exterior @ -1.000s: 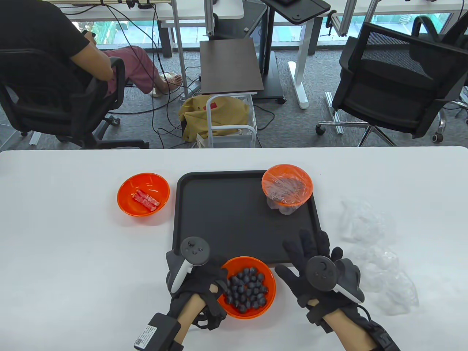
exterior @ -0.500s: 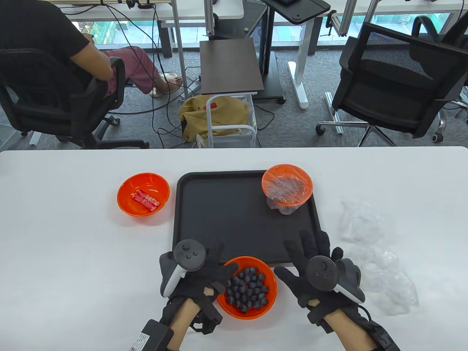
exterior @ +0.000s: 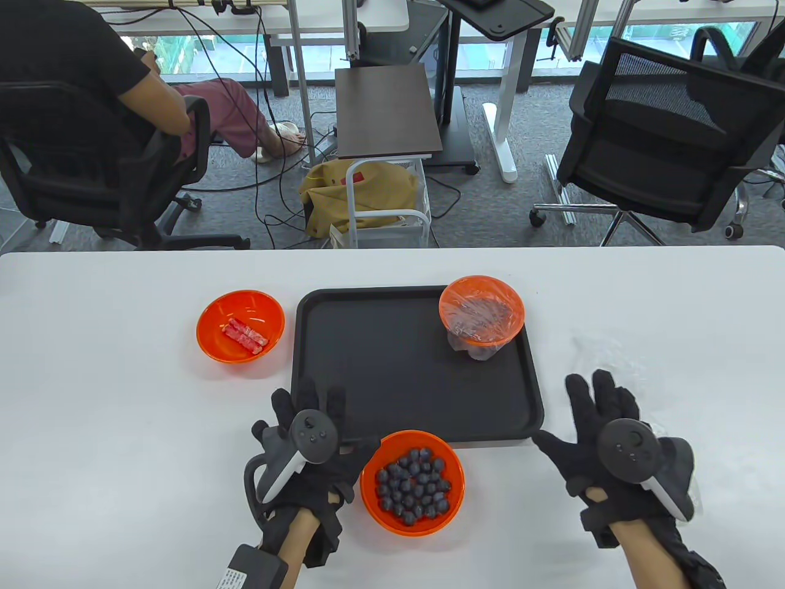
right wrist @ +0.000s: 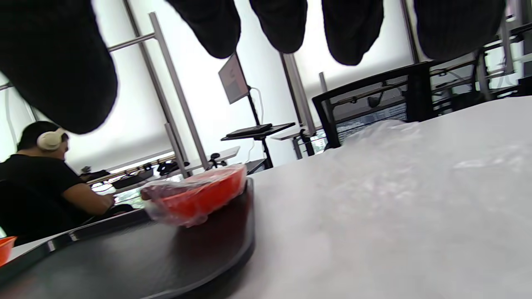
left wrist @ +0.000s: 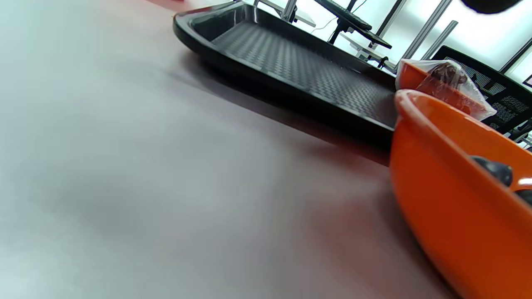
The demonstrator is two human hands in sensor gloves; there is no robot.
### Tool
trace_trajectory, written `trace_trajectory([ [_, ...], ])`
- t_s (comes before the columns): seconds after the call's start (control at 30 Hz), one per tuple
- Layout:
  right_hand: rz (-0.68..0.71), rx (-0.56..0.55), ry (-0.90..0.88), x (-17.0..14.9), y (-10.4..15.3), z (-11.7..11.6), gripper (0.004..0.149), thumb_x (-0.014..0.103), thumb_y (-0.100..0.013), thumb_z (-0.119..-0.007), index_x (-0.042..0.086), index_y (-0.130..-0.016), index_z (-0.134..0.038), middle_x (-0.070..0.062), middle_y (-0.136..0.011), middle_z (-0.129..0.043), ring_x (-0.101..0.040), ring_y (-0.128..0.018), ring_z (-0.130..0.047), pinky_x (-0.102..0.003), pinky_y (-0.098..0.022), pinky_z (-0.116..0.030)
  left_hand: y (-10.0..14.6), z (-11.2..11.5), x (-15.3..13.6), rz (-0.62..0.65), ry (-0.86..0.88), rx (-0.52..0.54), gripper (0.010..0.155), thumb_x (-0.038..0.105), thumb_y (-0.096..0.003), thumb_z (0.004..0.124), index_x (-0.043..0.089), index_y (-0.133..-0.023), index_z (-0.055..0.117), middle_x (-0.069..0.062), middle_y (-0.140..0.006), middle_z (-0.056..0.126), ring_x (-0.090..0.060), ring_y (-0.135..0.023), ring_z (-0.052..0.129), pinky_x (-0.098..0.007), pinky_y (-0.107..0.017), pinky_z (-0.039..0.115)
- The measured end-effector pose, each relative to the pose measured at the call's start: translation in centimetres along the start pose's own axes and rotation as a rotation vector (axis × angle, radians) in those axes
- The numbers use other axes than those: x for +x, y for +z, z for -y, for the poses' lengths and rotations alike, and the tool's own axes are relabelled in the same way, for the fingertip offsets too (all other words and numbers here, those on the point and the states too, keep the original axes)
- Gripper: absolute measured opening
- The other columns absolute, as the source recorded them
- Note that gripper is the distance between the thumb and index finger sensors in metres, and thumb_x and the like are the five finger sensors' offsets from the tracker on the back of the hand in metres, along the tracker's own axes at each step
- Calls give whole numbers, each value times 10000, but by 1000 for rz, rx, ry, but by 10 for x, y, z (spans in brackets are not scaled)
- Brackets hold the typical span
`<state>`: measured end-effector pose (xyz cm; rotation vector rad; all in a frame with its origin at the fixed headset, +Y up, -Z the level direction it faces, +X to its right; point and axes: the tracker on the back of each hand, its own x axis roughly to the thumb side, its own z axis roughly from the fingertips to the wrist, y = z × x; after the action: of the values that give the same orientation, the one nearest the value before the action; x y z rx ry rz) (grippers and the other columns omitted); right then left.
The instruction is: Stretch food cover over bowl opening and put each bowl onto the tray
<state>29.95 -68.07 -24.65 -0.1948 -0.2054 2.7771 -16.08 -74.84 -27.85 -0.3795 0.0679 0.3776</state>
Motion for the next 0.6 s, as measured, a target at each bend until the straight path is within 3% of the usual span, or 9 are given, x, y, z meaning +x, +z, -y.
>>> trace_trajectory([
  [0.13, -159, -16, 1, -31, 2, -1, 966, 528, -390, -1032, 171, -1146, -548, -205, -1176, -523, -582, -998, -635, -719, -606, -669, -4, 3, -5, -29, -28, -16, 937, 918, -390, 506, 523, -1082, 10, 95, -1180, -181, -299, -1091, -216, -673, -694, -63],
  [0.3, -202, 25, 116, -47, -1, -25, 862, 429, -373, -1066, 157, -1091, -674, -156, -1090, -704, -473, -917, -822, -516, -623, -792, -6, 3, -6, -44, -69, -5, 938, 922, -387, 495, 524, -1077, -1, 102, -1175, -191, -291, -1087, -225, -672, -690, -70],
  [0.6, -166, -40, 182, -43, -4, -39, 435, 240, -384, -1054, 242, -811, -969, -44, -791, -1017, -278, -607, -1112, -365, -404, -992, -5, 6, -5, -47, -76, -18, 934, 916, -389, 488, 519, -1073, -8, 103, -1171, -190, -277, -1084, -231, -664, -687, -80],
])
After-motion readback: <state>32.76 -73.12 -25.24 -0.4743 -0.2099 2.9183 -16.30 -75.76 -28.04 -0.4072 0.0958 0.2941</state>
